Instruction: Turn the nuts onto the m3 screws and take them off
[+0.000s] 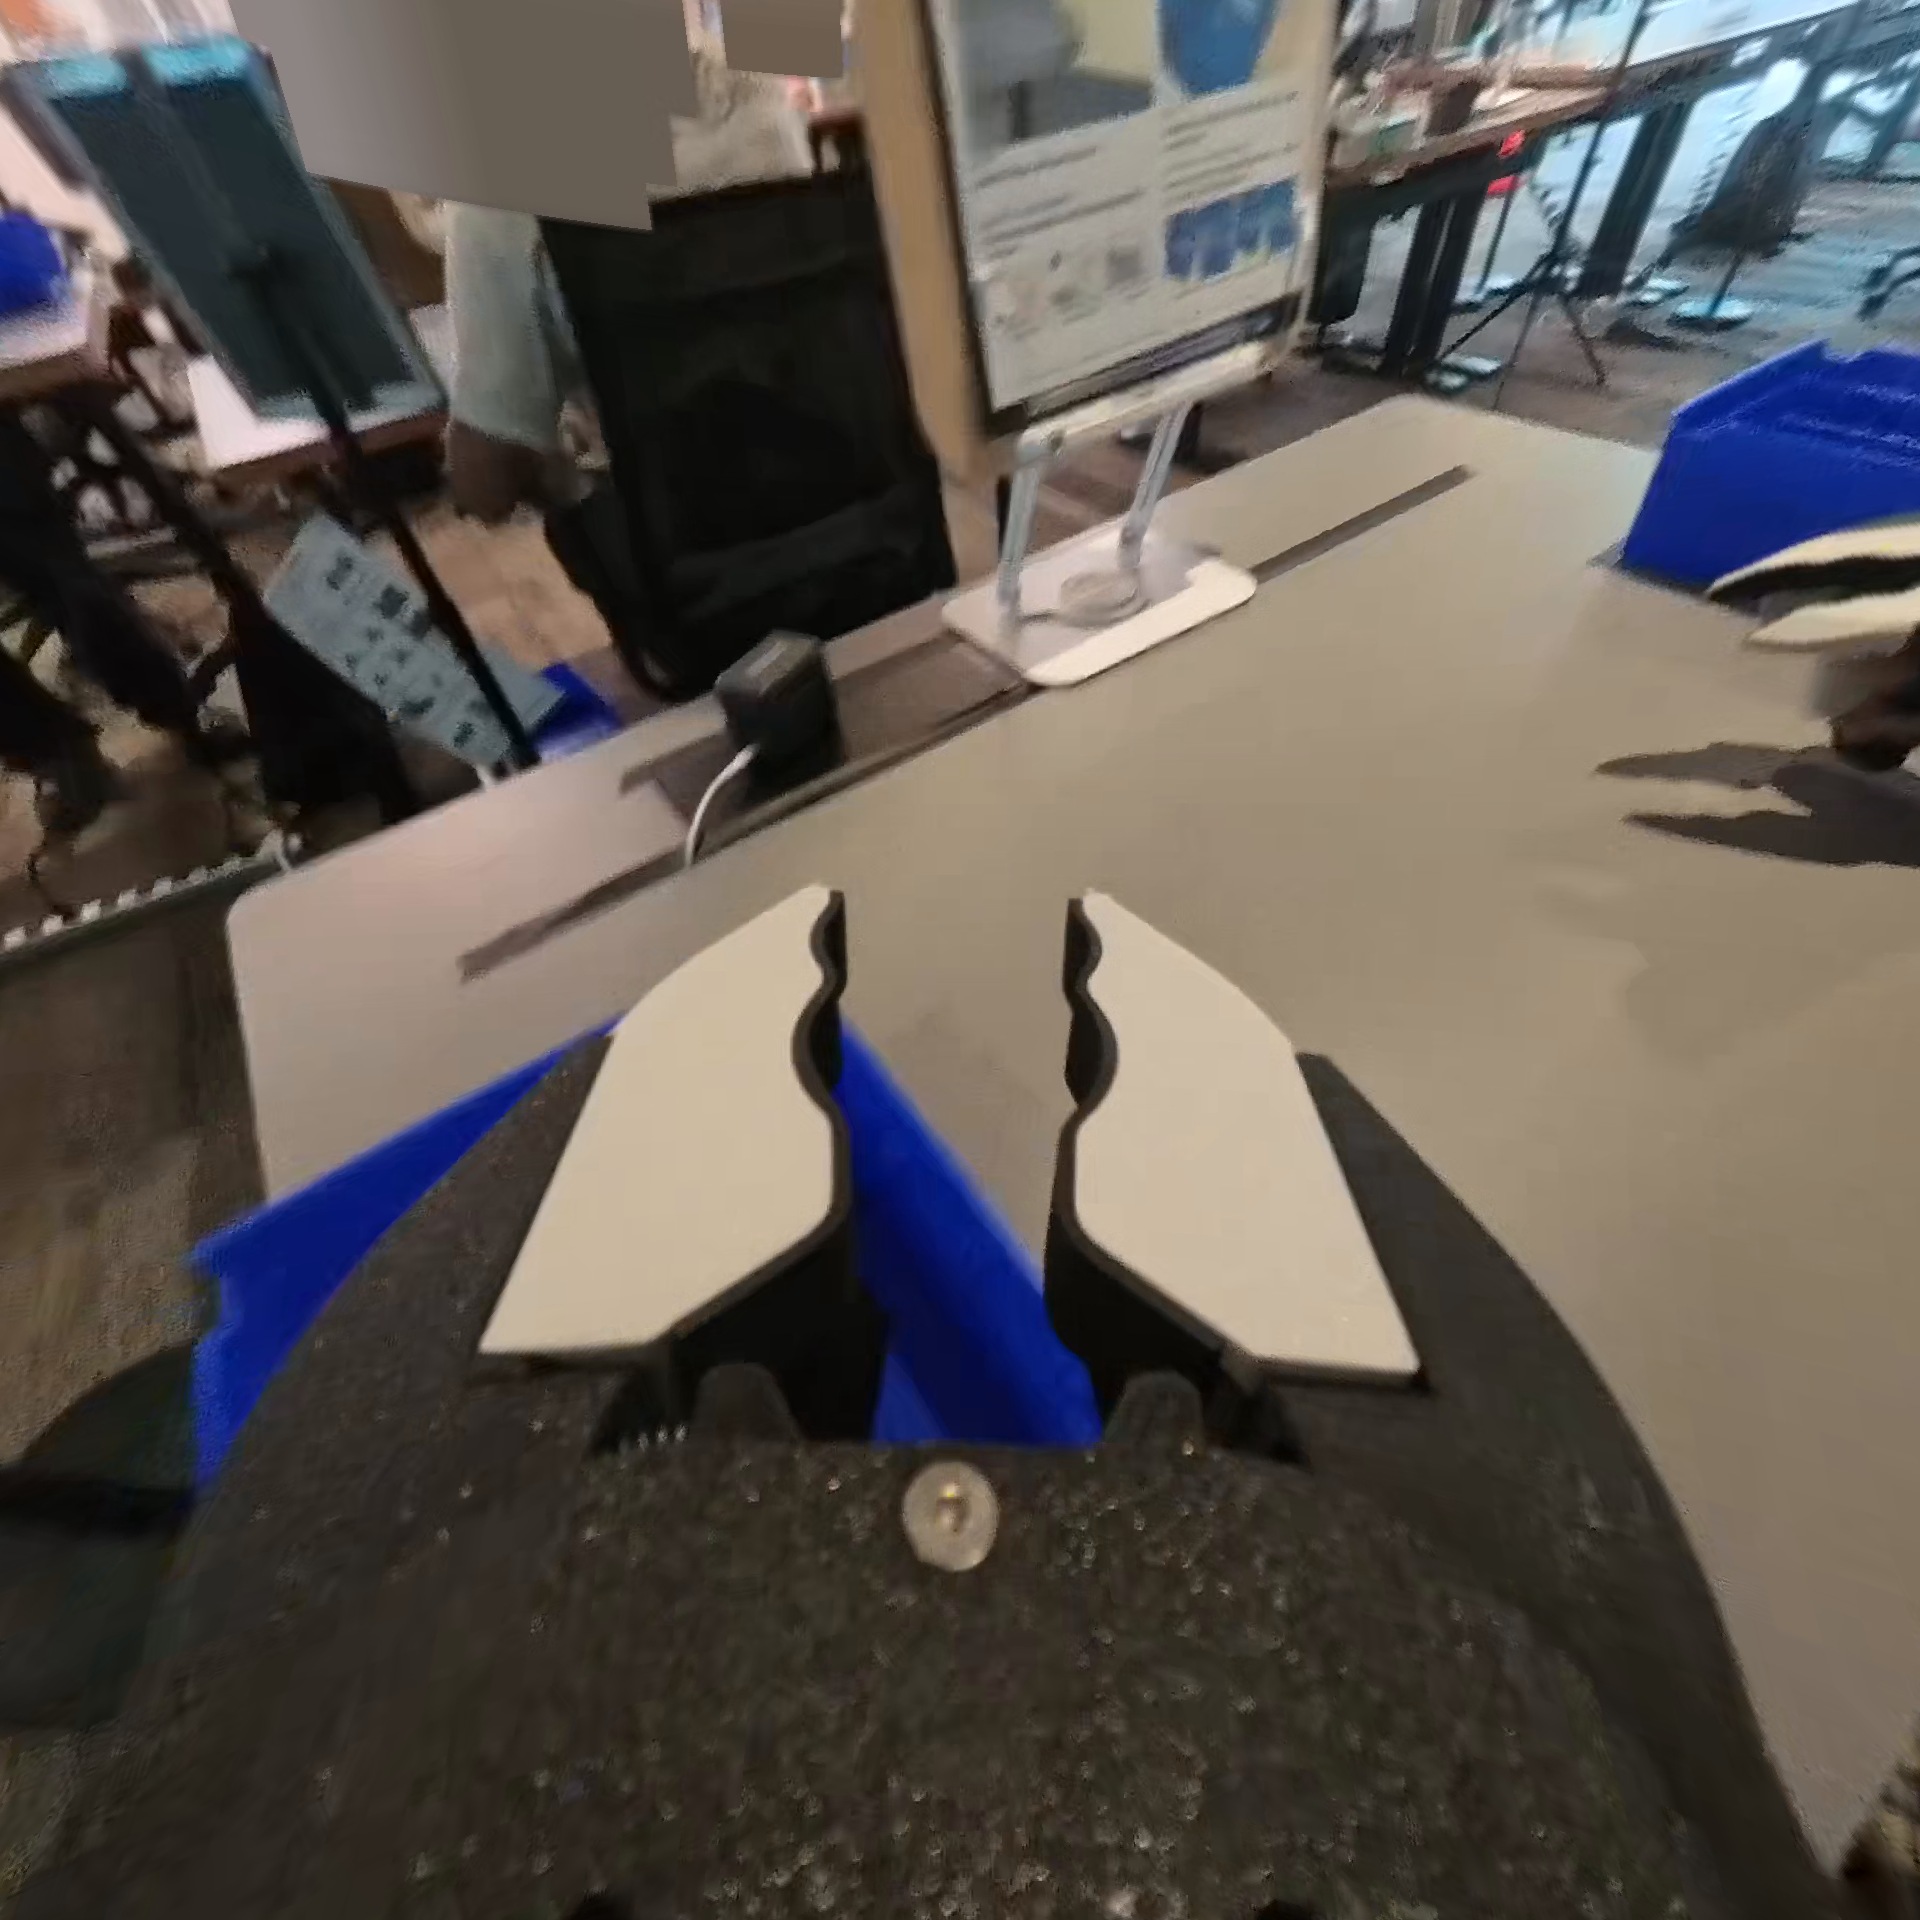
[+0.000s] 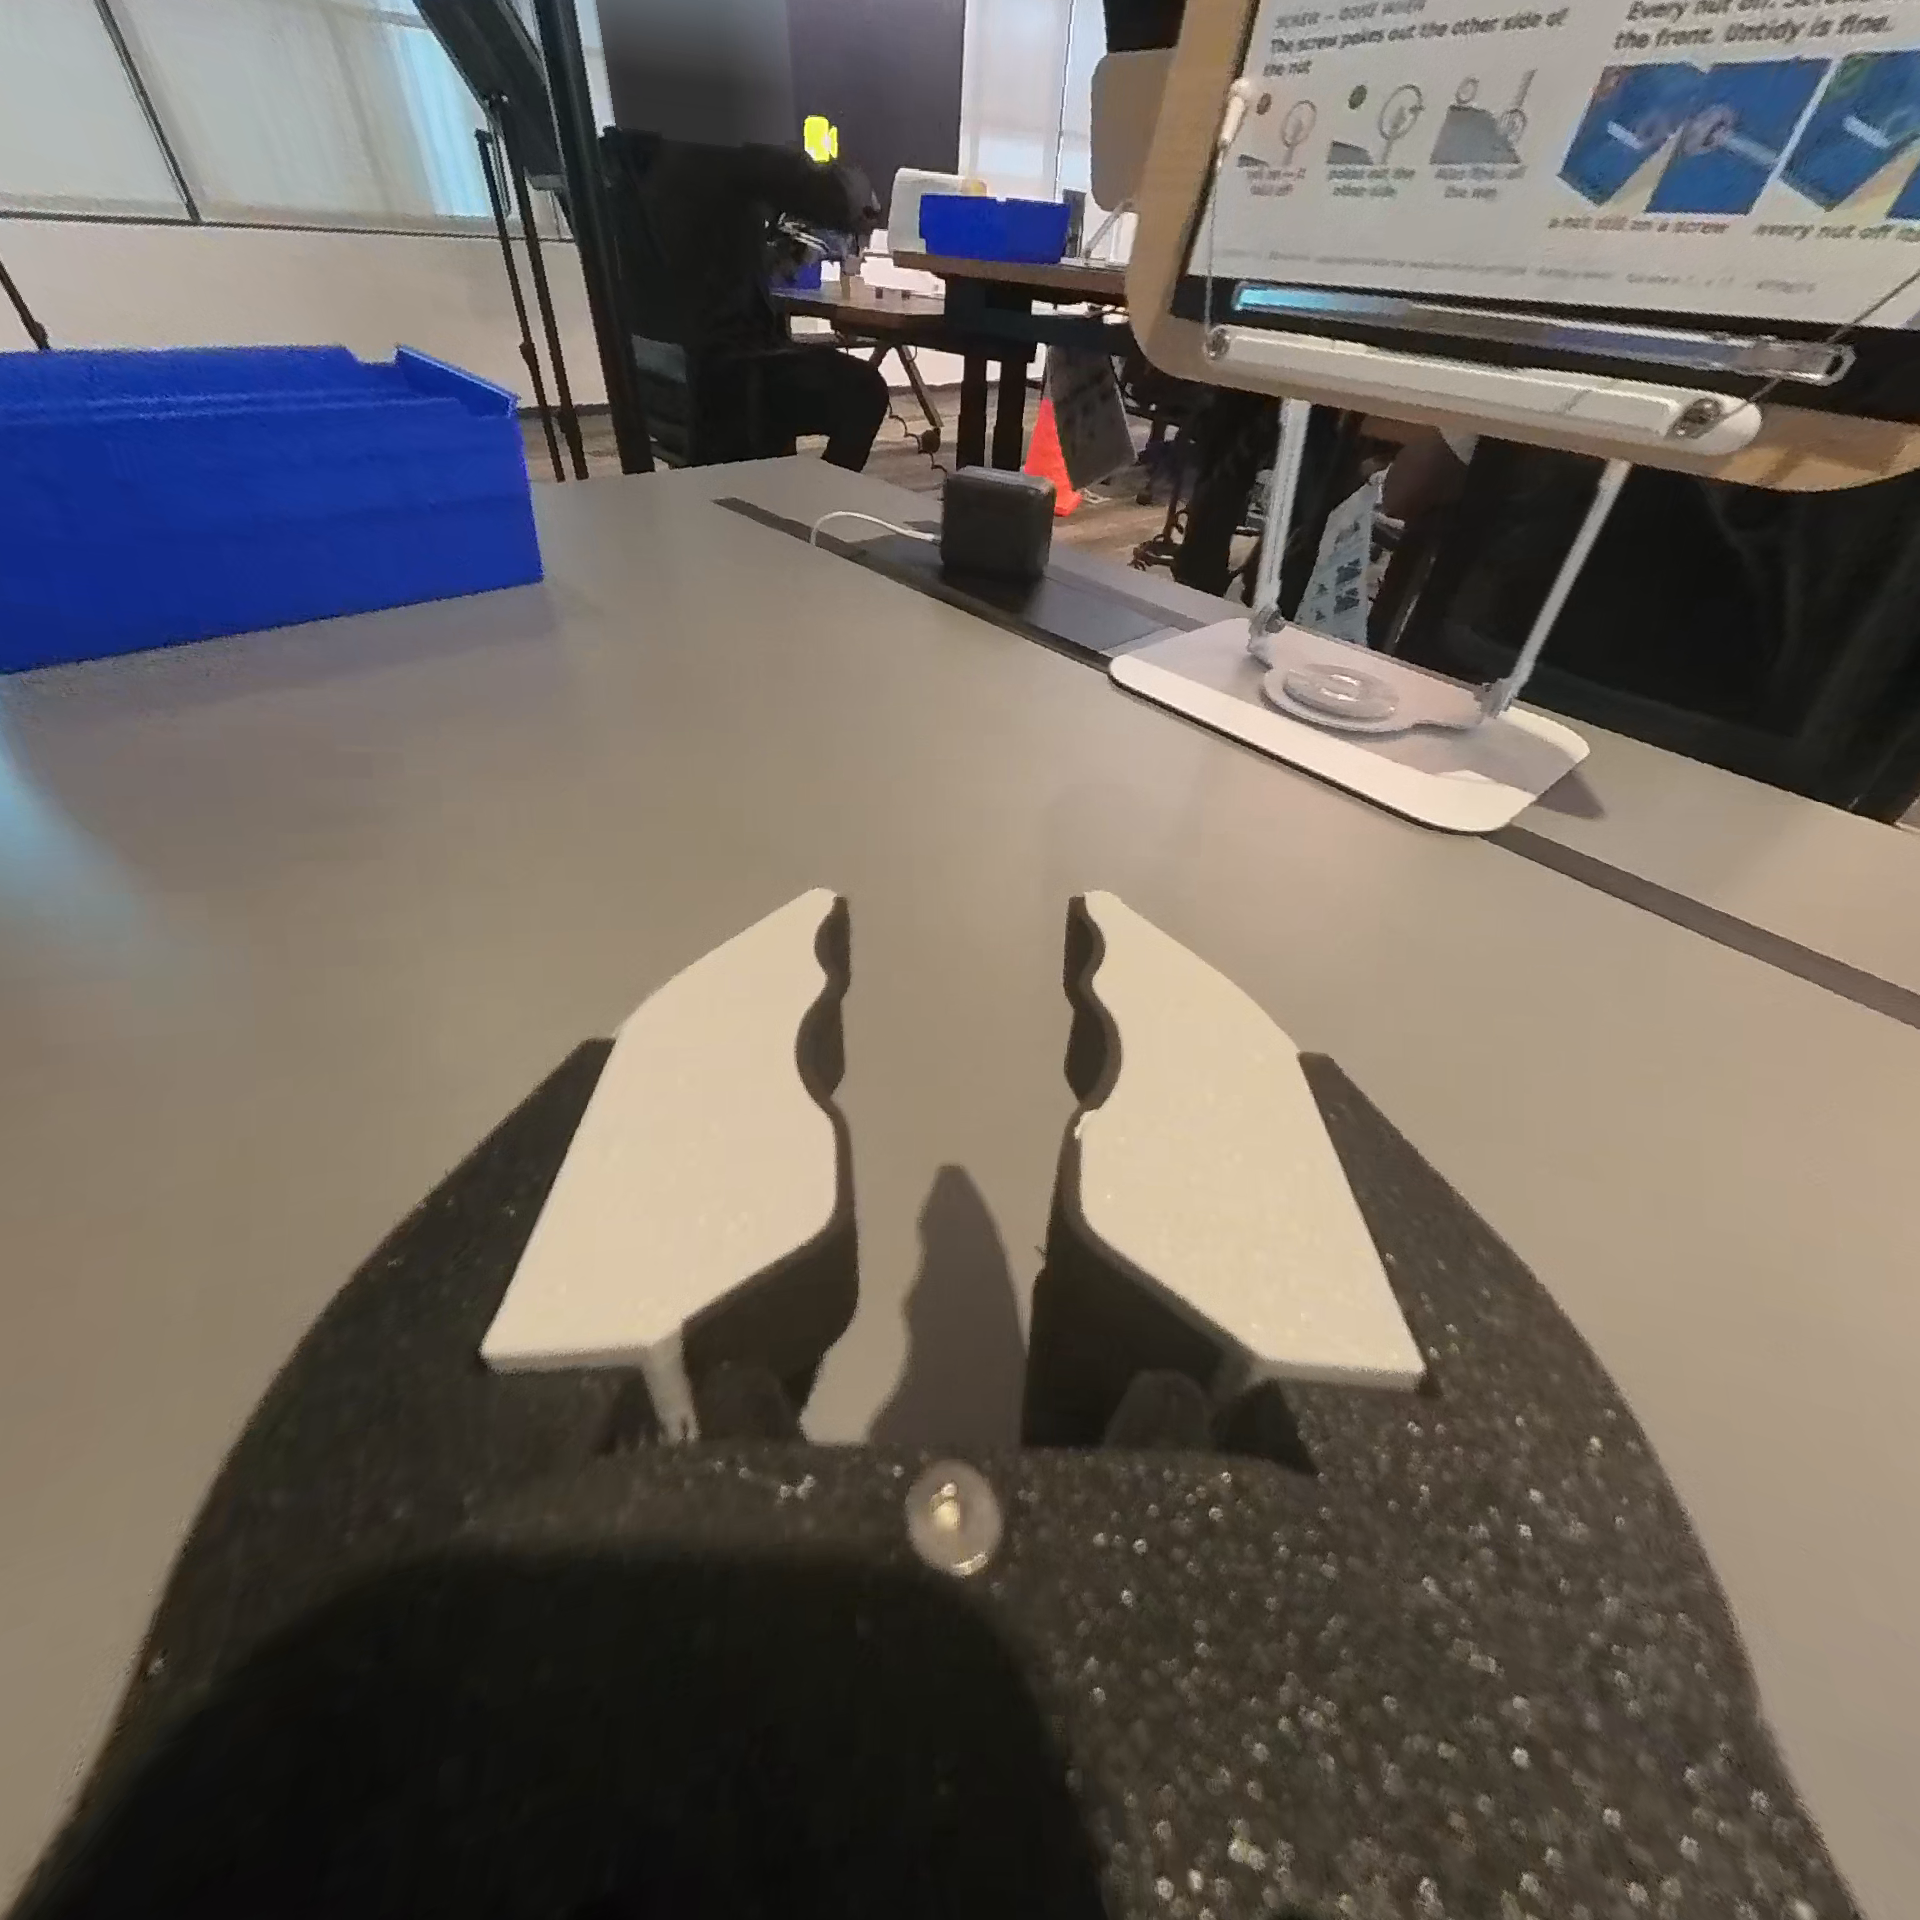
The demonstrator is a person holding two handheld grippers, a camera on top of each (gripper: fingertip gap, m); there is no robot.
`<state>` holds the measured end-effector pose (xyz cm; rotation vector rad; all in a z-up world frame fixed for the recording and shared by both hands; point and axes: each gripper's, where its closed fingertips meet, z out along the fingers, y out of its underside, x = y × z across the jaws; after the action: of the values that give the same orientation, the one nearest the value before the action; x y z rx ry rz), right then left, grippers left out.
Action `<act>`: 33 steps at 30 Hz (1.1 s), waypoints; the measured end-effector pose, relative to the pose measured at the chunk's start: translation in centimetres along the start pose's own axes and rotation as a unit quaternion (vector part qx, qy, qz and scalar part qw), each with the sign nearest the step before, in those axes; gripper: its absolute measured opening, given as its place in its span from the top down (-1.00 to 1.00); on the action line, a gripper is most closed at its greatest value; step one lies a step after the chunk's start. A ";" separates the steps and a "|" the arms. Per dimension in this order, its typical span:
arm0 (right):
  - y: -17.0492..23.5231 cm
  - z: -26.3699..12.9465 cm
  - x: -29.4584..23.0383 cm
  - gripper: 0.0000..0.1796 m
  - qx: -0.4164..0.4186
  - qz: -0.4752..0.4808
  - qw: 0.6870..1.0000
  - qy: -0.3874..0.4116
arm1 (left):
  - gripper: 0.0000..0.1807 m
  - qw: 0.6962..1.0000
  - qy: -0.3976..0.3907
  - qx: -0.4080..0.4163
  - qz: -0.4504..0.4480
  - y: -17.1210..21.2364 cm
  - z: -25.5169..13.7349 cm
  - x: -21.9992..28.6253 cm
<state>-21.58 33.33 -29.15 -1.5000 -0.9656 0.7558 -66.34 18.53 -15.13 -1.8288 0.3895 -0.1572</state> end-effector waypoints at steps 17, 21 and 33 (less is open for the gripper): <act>0.4 0.3 -0.5 0.57 0.001 -0.002 1.000 -0.018 | 0.76 0.864 0.118 -0.448 0.195 22.2 -4.1 -4.1; 0.4 0.2 -0.4 0.57 0.003 0.002 1.000 -0.017 | 0.76 0.842 0.145 -0.482 0.193 23.7 -3.8 -4.2; 0.9 0.5 -0.5 0.57 -0.010 0.005 1.000 -0.025 | 0.78 0.814 0.155 -0.525 0.192 25.9 -3.5 -4.6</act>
<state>-22.12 33.06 -30.17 -1.5105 -1.0067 0.7949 -76.49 10.64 -38.36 -2.7558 1.2582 0.0742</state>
